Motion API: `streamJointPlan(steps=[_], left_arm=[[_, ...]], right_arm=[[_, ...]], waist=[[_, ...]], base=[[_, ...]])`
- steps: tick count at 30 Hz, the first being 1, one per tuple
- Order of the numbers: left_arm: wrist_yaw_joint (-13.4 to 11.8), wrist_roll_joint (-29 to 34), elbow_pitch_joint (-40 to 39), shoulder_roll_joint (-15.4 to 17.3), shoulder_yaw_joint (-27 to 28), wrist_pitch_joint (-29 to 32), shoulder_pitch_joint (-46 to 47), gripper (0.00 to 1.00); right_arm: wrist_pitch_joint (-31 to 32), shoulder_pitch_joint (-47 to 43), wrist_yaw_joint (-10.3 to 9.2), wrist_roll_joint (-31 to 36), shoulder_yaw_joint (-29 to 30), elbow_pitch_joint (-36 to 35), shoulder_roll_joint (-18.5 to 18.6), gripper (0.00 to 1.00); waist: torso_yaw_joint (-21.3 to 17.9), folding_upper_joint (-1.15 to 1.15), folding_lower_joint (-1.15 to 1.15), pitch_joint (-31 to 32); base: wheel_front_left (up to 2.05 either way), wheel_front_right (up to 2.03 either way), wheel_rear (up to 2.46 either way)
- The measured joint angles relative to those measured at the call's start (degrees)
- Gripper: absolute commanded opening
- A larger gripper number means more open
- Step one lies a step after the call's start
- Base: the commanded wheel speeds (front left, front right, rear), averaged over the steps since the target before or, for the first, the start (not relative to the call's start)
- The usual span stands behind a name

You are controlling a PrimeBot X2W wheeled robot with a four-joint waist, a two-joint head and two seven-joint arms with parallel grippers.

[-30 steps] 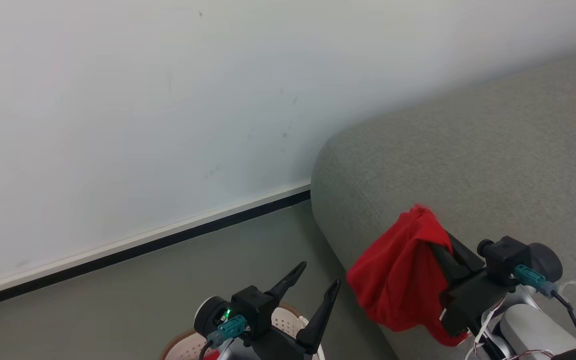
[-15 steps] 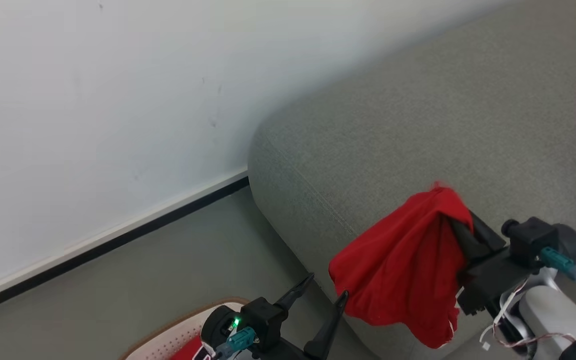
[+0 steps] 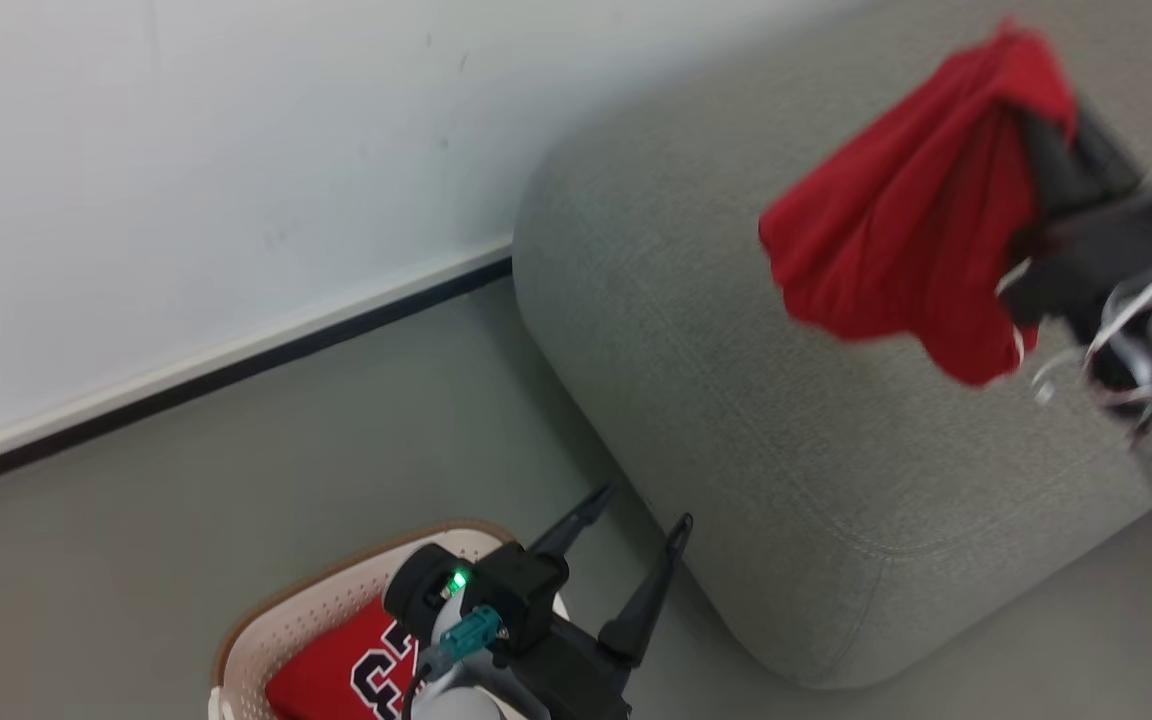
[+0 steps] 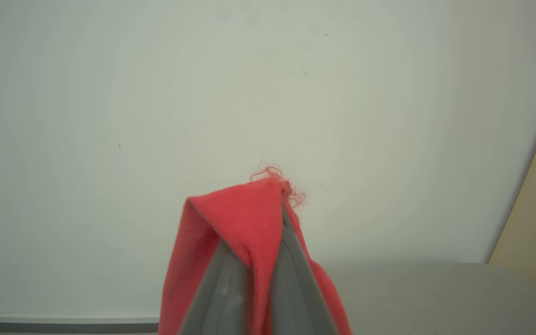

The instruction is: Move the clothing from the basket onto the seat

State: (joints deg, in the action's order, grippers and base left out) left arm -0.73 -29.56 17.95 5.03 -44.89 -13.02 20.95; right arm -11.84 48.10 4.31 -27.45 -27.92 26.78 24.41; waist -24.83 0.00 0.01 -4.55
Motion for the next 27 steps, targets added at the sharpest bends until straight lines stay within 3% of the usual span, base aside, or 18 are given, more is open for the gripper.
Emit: streamJointPlan(steps=[4, 13, 27], left_arm=[[-0.31, 1.07, -1.36, 0.88, 0.42, 0.88, 1.74, 1.00], [-1.13, 1.97, -5.97, 1.29, 1.65, 2.94, 6.79, 1.00], [-2.07, 5.59, -12.59, 5.94, 2.27, 8.17, 11.38, 1.00]], right_arm=[[0.74, 7.01, 0.68, -0.47, 1.56, 2.99, 1.16, 0.00], [2.30, 22.12, 1.25, -0.21, 5.93, 13.24, 9.21, 0.00], [2.30, 32.34, 1.43, 3.42, 4.66, 24.55, 11.35, 0.00]], waist=[[1.32, 0.00, 0.00, -2.14], [6.32, 0.00, 0.01, -8.78], [12.10, 0.01, 0.00, -21.16]], base=[[0.00, 0.00, 0.00], [0.00, 0.00, 0.00], [0.00, 0.00, 0.00]])
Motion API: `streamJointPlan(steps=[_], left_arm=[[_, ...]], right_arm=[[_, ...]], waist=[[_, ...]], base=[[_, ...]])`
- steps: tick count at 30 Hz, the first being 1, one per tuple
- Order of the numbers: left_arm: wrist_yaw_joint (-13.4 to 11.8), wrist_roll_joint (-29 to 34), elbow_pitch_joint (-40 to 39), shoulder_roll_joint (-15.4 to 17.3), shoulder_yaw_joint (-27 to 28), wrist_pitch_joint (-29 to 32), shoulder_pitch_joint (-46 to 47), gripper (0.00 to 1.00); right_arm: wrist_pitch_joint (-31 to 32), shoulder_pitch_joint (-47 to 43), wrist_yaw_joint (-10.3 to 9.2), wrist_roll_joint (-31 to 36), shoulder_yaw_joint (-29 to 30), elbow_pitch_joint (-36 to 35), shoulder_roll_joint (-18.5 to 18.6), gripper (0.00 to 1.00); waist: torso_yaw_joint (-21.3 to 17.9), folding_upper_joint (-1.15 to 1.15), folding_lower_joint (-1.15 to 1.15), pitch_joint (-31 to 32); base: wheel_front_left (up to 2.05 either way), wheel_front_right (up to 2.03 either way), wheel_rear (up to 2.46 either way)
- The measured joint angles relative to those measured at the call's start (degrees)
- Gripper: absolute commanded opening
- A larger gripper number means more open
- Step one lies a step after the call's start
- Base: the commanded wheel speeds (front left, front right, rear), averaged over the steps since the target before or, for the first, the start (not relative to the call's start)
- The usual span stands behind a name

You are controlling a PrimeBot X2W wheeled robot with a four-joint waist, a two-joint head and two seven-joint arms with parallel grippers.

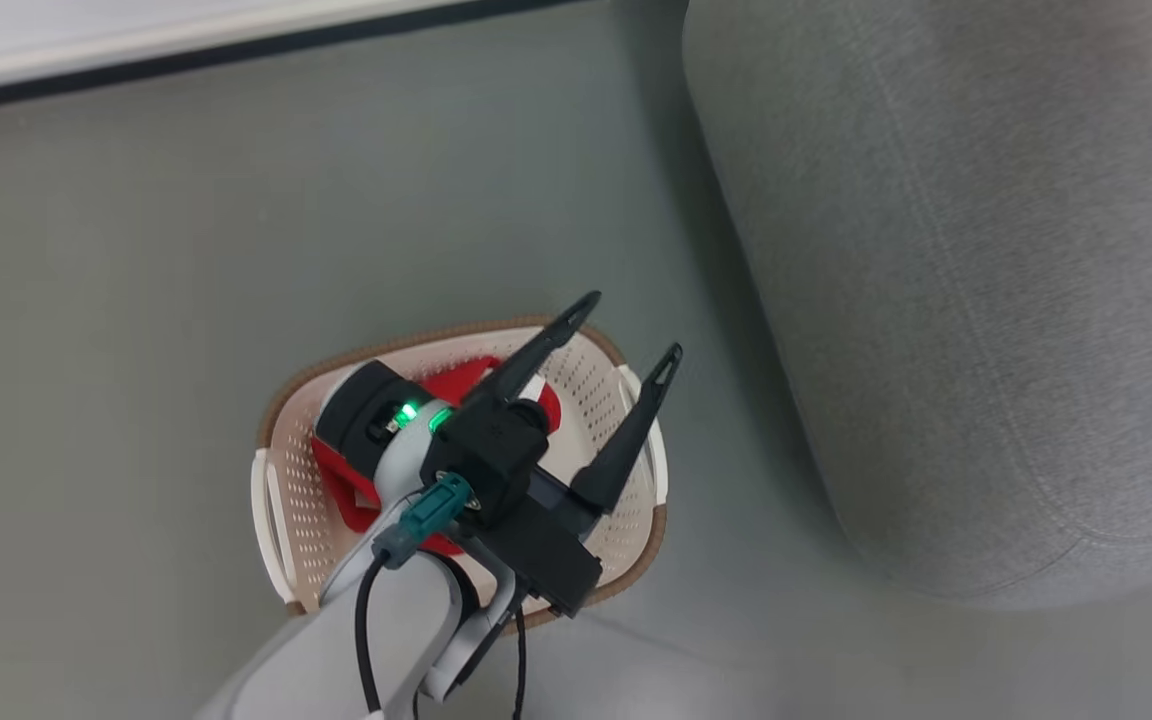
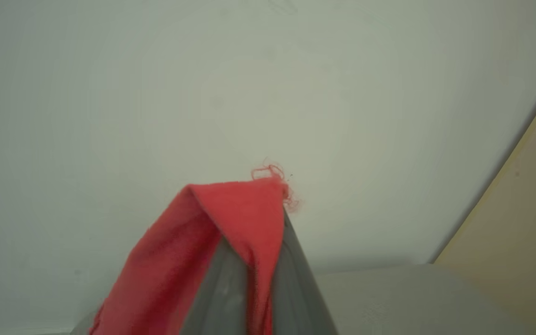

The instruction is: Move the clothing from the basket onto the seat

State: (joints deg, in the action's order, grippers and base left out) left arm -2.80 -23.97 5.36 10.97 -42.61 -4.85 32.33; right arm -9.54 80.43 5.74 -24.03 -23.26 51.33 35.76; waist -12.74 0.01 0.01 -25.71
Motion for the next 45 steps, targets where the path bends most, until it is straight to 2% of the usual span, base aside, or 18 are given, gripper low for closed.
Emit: streamJointPlan(steps=[7, 13, 23, 24, 25, 26, 33, 40, 45], left_arm=[[-0.77, 1.11, -2.02, 2.31, 0.73, 2.77, 1.66, 1.00], [-0.82, 2.38, -2.31, 2.57, 0.77, 3.76, 2.92, 1.00], [-1.08, 2.45, -2.08, 2.31, 0.33, 4.01, 2.90, 1.00], [-1.09, 2.45, -2.05, 2.21, 0.31, 4.01, 2.91, 1.00], [-1.09, 2.45, -1.97, 2.08, 0.30, 4.00, 2.91, 1.00], [-1.11, 2.44, -1.93, 1.94, 0.26, 4.00, 2.91, 1.00], [-1.24, 2.34, -1.00, 1.30, 0.31, 3.37, 2.66, 1.00], [-1.32, 1.81, 1.54, 0.36, 0.49, 1.22, 1.69, 1.00], [-1.22, 0.08, 3.93, -0.46, 0.42, -0.46, 0.15, 1.00]], right_arm=[[-1.21, 0.27, -1.51, 0.32, -0.58, 6.86, -4.88, 0.00], [-1.99, -0.84, -1.52, 0.29, -1.20, 11.77, -7.05, 0.00], [-2.13, -3.61, -1.36, 1.44, -3.01, 18.26, -7.38, 0.00], [-2.14, -3.92, -1.36, 1.44, -3.08, 18.72, -7.38, 0.26], [-2.15, -4.30, -1.36, 1.46, -3.11, 19.26, -7.39, 0.44], [-2.18, -4.82, -1.35, 1.46, -3.13, 19.60, -7.38, 1.00], [-3.61, -7.65, -1.10, 1.91, -3.78, 19.83, -7.58, 1.00], [-4.45, -14.35, -0.60, 2.47, -4.91, 19.78, -9.83, 1.00], [-4.72, -17.58, -0.20, 2.64, -5.13, 19.06, -9.70, 1.00]], waist=[[0.30, 0.00, 0.00, -6.88], [-0.89, 0.00, 0.00, -10.30], [-2.20, 0.00, -0.01, -11.12], [-2.15, 0.00, -0.01, -11.02], [-2.09, 0.00, -0.01, -10.89], [-2.03, 0.00, -0.01, -10.75], [-1.87, -0.01, -0.01, -9.45], [-2.52, -0.01, -0.01, -7.21], [-3.00, -0.01, -0.01, -4.58]], base=[[0.00, 0.00, 0.00], [0.00, 0.00, 0.00], [0.00, 0.00, 0.00], [0.00, 0.00, 0.00], [0.00, 0.00, 0.00], [0.00, 0.00, 0.00], [0.00, 0.00, 0.00], [0.00, 0.00, 0.00], [0.00, 0.00, 0.00]])
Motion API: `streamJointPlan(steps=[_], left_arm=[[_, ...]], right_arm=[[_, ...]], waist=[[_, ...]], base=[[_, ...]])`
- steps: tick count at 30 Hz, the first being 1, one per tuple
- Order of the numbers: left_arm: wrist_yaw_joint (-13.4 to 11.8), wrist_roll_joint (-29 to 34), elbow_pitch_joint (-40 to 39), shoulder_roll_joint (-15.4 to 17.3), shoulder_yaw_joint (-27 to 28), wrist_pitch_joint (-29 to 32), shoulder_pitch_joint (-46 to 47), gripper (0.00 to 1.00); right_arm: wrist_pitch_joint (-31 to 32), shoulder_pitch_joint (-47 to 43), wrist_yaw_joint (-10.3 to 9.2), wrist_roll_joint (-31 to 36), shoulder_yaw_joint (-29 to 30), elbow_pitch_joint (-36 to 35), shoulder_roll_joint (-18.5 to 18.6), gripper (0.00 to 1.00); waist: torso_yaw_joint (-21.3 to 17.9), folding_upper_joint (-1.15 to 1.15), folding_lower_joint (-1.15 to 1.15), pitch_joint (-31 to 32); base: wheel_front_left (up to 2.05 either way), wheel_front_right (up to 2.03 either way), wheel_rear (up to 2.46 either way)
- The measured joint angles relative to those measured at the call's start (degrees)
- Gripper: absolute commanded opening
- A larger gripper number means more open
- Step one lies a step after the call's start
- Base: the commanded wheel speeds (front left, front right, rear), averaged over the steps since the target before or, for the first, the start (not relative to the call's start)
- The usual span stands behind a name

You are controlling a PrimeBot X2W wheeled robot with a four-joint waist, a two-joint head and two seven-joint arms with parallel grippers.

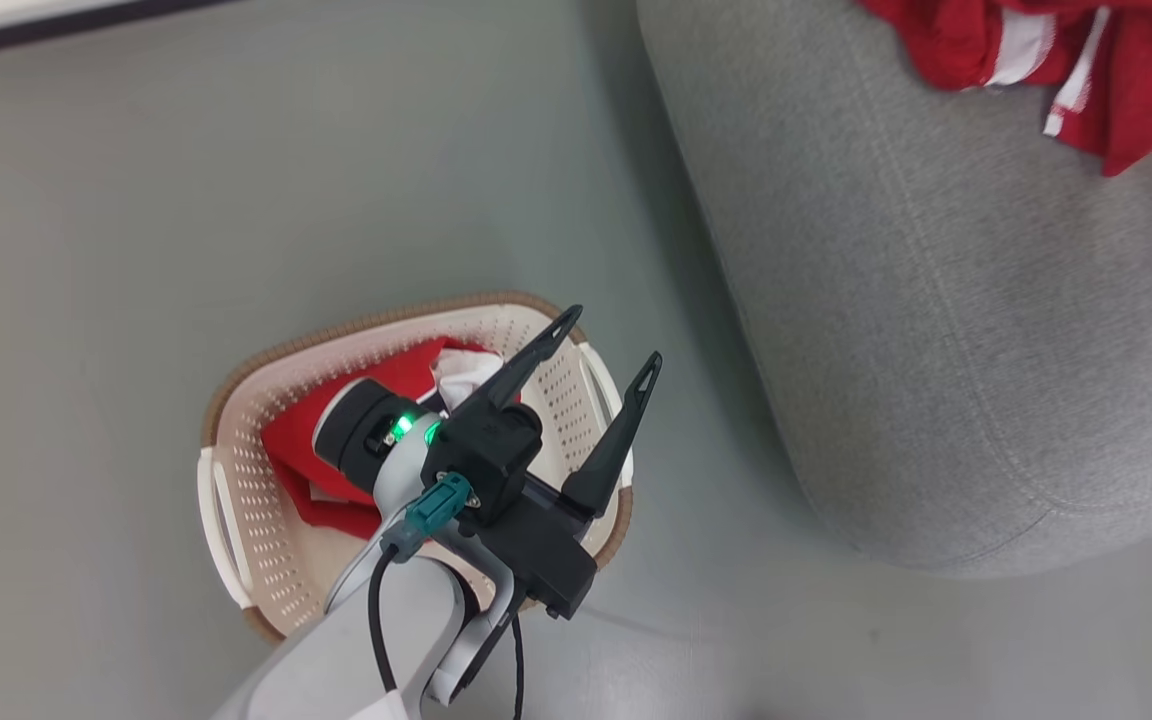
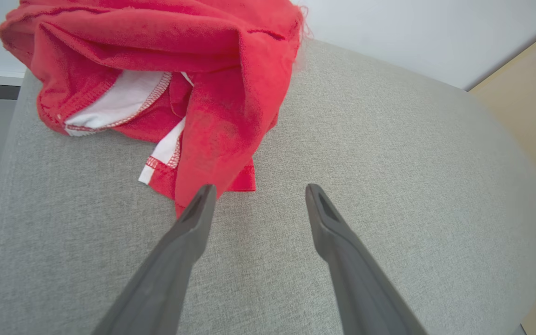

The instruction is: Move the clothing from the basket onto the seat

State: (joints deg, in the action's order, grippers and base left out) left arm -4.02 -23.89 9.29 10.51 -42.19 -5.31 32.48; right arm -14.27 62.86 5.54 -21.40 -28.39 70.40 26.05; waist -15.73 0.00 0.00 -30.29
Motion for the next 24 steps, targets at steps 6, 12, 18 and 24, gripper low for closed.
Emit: streamJointPlan(steps=[6, 12, 18, 24], left_arm=[[0.02, -1.34, 2.99, -1.09, 0.91, -2.63, -1.51, 1.00], [-0.02, -3.08, 5.70, -1.53, 3.22, -5.59, -2.80, 1.00], [-0.25, -4.38, 8.12, -1.29, 5.25, -6.97, -4.97, 1.00], [-1.07, -5.43, 10.31, -0.04, 8.60, -7.99, -7.95, 1.00]], right_arm=[[-0.01, -2.02, 0.00, 0.81, -0.58, -4.09, 0.01, 1.00], [-0.02, -4.30, 0.02, 1.18, -0.66, -9.14, -0.33, 1.00], [-0.02, -8.36, 0.00, 0.83, 0.16, -12.87, -2.41, 1.00], [-0.02, -14.88, -0.52, 0.15, 0.64, -16.64, -4.63, 1.00]], waist=[[0.00, -0.01, 0.00, 4.12], [0.90, -0.01, -0.01, 8.74], [2.41, -0.01, -0.01, 12.67], [5.03, -0.01, -0.01, 17.34]], base=[[0.00, 0.00, 0.00], [0.00, 0.00, 0.00], [0.00, 0.00, 0.00], [0.00, 0.00, 0.00]])
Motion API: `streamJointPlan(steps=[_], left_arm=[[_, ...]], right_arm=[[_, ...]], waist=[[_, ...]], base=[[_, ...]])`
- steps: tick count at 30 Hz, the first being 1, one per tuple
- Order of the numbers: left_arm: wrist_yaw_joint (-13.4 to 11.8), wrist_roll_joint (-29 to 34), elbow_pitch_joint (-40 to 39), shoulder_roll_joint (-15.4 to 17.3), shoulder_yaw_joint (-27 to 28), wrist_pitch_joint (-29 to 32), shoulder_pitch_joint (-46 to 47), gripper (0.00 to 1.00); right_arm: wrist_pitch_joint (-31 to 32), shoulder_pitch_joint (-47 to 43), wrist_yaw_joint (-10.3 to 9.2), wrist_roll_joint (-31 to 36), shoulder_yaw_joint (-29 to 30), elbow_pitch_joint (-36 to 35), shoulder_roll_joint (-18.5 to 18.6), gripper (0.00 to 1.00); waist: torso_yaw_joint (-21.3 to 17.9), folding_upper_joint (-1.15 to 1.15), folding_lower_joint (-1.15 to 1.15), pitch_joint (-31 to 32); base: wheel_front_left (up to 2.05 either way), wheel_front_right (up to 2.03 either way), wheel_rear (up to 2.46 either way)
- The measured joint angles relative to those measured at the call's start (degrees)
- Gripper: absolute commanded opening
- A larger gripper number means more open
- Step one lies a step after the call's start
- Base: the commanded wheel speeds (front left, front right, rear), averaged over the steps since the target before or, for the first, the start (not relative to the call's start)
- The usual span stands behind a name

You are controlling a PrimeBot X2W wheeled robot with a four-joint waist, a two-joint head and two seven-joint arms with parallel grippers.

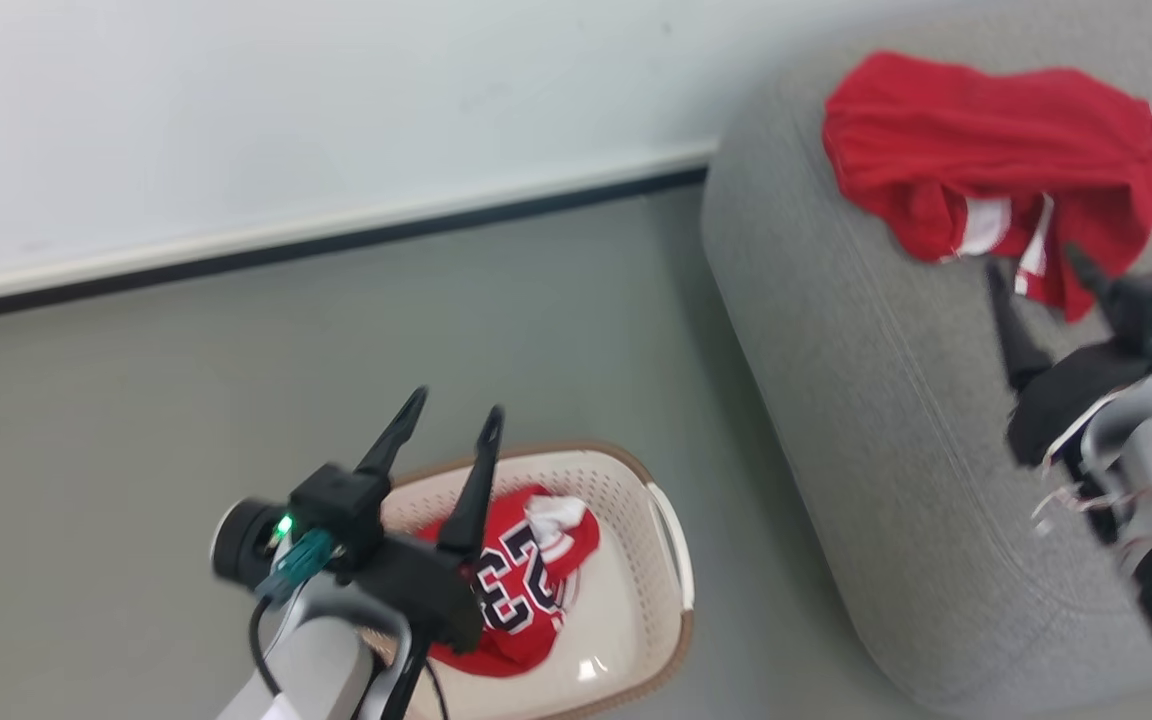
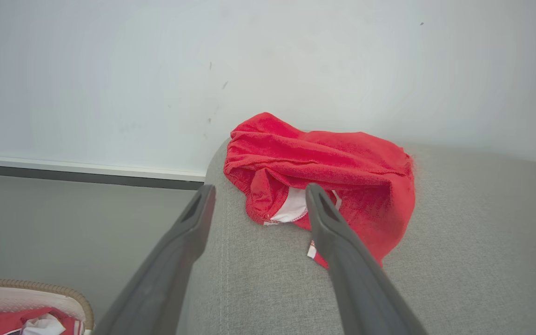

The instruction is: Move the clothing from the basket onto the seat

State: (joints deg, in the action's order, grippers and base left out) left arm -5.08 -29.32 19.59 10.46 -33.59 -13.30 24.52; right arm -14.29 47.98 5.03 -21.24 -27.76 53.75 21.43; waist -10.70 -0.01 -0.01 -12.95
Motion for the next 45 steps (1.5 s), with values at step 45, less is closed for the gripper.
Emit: streamJointPlan(steps=[45], left_arm=[[-1.99, -1.15, -6.21, 4.94, 16.03, -1.00, -29.72, 1.00]], right_arm=[[0.00, -50.08, -12.09, 3.26, 4.90, -42.35, -7.99, 1.00]], waist=[[8.70, 0.01, 0.01, 21.82]], base=[[0.00, 0.00, 0.00]])
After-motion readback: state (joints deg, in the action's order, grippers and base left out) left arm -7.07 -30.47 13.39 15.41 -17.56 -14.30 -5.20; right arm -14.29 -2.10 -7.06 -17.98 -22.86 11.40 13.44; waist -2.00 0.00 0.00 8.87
